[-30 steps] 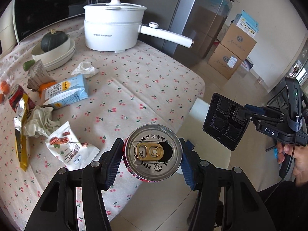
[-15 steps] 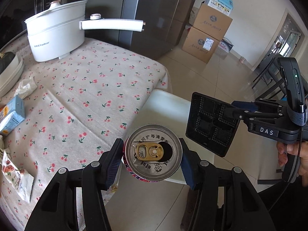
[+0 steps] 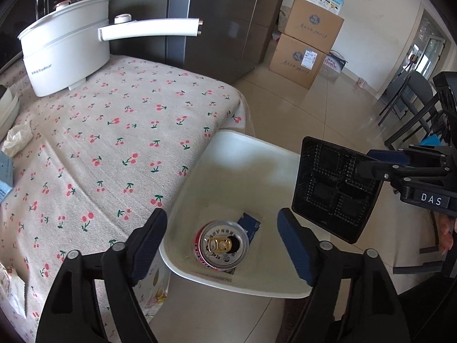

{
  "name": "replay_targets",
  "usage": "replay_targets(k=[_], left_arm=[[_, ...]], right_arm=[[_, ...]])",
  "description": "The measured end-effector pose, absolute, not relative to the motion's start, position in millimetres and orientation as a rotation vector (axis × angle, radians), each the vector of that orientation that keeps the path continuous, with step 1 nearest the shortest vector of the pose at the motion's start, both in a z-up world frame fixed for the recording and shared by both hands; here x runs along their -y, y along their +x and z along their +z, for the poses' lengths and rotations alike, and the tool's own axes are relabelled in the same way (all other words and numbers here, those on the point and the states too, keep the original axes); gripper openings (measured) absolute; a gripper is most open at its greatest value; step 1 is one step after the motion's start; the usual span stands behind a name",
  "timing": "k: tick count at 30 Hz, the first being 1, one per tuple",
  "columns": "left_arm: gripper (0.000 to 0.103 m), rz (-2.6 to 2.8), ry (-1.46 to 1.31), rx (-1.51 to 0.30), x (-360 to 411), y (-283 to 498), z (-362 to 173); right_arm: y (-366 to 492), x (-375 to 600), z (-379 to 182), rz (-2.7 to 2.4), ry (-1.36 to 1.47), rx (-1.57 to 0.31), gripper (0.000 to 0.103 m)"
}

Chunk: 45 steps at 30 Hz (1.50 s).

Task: Collect trash
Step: 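Open the left tool to drop the can while the right tool releases the tray, then move both tools back toward the snack packets on the table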

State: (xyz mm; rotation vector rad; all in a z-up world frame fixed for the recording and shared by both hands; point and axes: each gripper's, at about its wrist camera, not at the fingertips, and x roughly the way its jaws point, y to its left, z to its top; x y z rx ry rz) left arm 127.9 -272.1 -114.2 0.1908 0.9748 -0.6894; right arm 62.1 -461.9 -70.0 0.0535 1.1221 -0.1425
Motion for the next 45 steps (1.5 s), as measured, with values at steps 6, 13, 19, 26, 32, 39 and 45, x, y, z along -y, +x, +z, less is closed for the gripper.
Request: replay_targets(k=[6, 13, 19, 26, 32, 39, 45], left_arm=[[0.095, -0.626, 0.248, -0.918, 262.4, 124.2, -103.0], [0.097, -0.587, 0.245, -0.923, 238.8, 123.1, -97.0], [0.102, -0.552, 0.208, -0.943, 214.5, 125.6, -93.5], [0.103, -0.506, 0.195, -0.927, 189.2, 126.9, -83.7], [0.103, -0.405, 0.163, -0.937, 152.3, 131.7, -77.3], [0.103, -0.239, 0.067, -0.987, 95.5, 144.1, -75.0], [0.103, -0.094, -0.026, -1.04, 51.3, 154.3, -84.4]], right_arm=[[65.3, 458.5, -72.1, -0.14, 0.046, -1.129, 0.034], [70.3, 449.1, -70.5, -0.125, 0.036, -1.125, 0.034], [75.0, 435.6, -69.9, -0.122, -0.002, -1.124, 0.084], [80.3, 415.4, -68.8, -0.116, -0.066, -1.125, 0.086], [87.1, 397.9, -61.4, -0.096, -0.071, -1.104, 0.092], [101.8, 368.3, -58.2, -0.073, -0.066, -1.105, 0.103], [115.0, 337.3, -55.5, -0.025, -0.046, -1.101, 0.103]])
